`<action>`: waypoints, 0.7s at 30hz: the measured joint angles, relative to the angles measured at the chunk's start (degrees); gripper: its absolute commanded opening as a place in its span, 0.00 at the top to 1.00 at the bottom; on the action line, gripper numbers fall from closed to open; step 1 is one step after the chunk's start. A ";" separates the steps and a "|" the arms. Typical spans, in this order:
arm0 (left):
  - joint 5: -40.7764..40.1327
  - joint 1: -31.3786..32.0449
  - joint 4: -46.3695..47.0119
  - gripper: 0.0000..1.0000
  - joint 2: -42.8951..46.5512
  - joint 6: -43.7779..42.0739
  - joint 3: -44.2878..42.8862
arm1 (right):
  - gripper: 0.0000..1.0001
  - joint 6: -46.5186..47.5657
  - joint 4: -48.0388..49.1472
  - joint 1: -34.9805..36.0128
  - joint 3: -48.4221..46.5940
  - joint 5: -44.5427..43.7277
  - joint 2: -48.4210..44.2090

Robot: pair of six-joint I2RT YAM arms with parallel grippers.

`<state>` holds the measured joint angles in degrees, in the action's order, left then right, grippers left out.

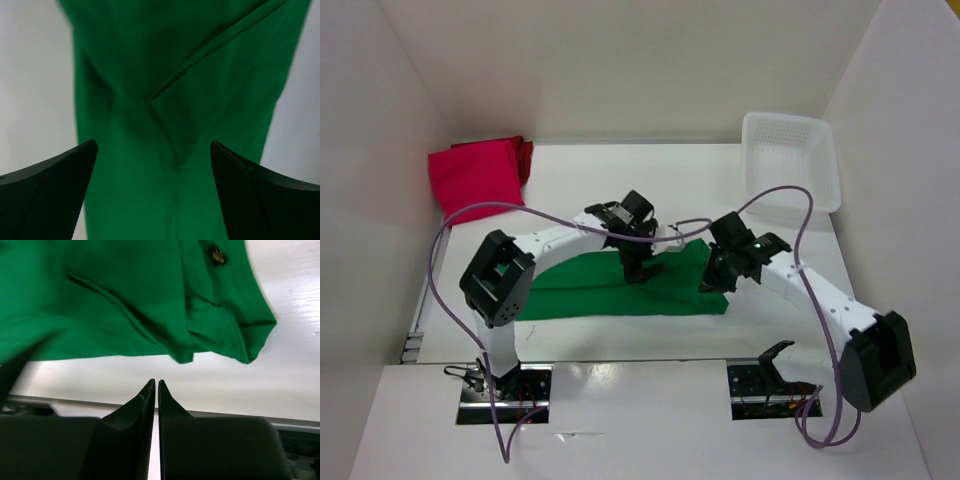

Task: Fold and stack the t-shirts
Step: Fold the other side of the tshirt into a rectangle

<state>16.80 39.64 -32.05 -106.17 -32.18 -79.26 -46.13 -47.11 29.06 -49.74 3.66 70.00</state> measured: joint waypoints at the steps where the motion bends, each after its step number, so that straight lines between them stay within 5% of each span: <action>1: 0.11 1.33 0.39 0.00 -0.74 0.74 0.02 | 0.88 -0.76 -0.13 -0.55 0.00 -0.52 -2.36; 6: 0.42 4.74 4.20 0.00 -1.79 2.71 0.02 | 0.74 -3.15 -0.13 -4.50 0.74 -1.75 -11.58; 11: -1.18 4.39 6.82 0.00 -3.69 4.98 0.02 | 0.74 -4.22 0.24 -4.72 4.50 0.04 -10.95; 16: -0.52 1.77 4.52 0.00 -2.91 6.27 0.26 | 1.00 -4.22 2.19 -4.72 4.94 0.87 -7.61; 21: -1.46 -8.59 1.57 0.00 8.92 6.67 6.03 | 1.00 -1.88 5.27 -3.06 -1.68 0.50 3.23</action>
<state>15.33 31.05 -30.48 -97.25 -25.52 -73.23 -48.01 -41.85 26.00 -51.42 4.16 73.23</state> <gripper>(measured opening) 0.998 0.001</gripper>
